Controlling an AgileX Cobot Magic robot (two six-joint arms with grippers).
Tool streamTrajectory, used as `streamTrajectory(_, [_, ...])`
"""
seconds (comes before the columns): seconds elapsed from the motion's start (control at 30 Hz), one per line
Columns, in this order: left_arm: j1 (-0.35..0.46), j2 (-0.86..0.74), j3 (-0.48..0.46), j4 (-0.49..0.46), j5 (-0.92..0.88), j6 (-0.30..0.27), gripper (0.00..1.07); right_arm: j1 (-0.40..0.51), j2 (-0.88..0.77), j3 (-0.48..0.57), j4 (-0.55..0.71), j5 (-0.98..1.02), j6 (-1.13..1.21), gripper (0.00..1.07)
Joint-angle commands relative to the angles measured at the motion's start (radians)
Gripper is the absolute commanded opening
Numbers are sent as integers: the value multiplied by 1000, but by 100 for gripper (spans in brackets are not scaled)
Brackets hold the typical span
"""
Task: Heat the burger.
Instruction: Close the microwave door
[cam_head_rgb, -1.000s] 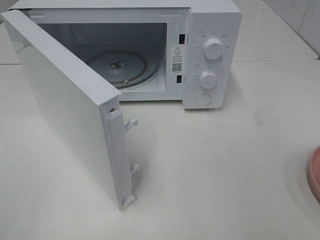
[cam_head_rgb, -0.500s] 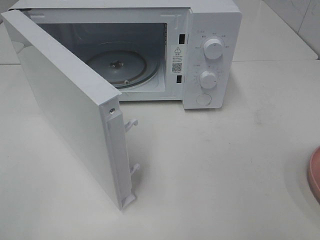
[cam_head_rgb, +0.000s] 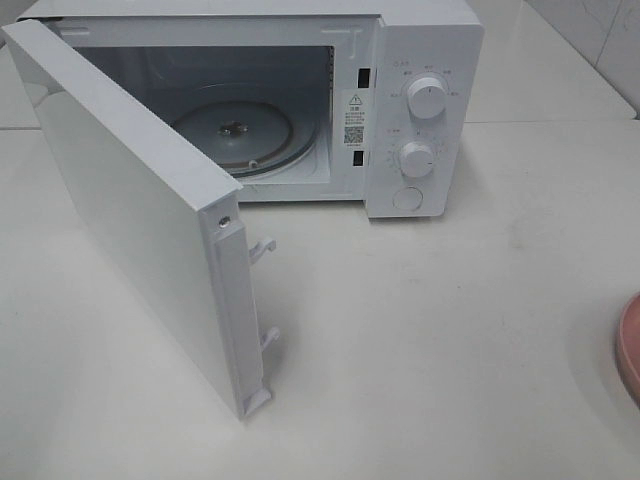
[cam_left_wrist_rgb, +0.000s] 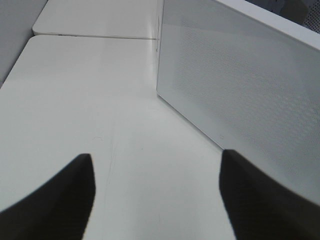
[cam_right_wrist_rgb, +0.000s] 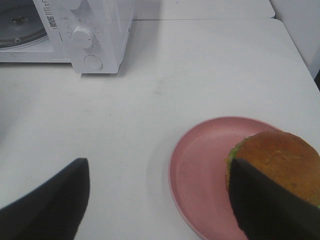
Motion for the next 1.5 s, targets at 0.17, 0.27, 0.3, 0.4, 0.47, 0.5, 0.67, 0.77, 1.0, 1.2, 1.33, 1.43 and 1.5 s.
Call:
streamTrajectory(0.17, [0, 121, 96, -17, -216, -4, 4, -4, -28, 2, 2, 3, -13, 75])
streamTrajectory(0.27, [0, 155, 132, -21, -310, 14, 0, -4, -28, 2, 2, 3, -13, 75])
streamTrajectory(0.3, [0, 164, 146, -21, -350, 20, 0, -4, -28, 2, 2, 3, -13, 75])
streamTrajectory(0.4, [0, 206, 188, -27, -466, 38, 0, -4, -28, 2, 2, 3, -12, 75])
streamTrajectory(0.47, [0, 234, 220, -35, -559, 59, 0, -4, -28, 2, 2, 3, -12, 75])
streamTrajectory(0.5, [0, 234, 220, -35, -559, 59, 0, -4, -28, 2, 2, 3, -12, 75])
streamTrajectory(0.67, [0, 347, 303, -48, -844, 104, 0, -4, -28, 2, 2, 3, -12, 75])
streamTrajectory(0.77, [0, 444, 316, -46, -1000, 107, 0, -4, -28, 2, 2, 3, -12, 75])
streamTrajectory(1.0, [0, 652, 316, 21, -1183, 68, 0, -4, -28, 2, 2, 3, -12, 75])
streamTrajectory(1.2, [0, 837, 316, 242, -1382, -140, 0, -4, -28, 2, 2, 3, -12, 75])
streamTrajectory(1.33, [0, 907, 316, 407, -1498, -275, 0, -4, -28, 2, 2, 3, -12, 75])
streamTrajectory(1.43, [0, 994, 315, 598, -1643, -387, 0, -4, -28, 2, 2, 3, -12, 75])
streamTrajectory(1.5, [-1, 1055, 311, 634, -1744, -412, 0, -4, -28, 2, 2, 3, -12, 75])
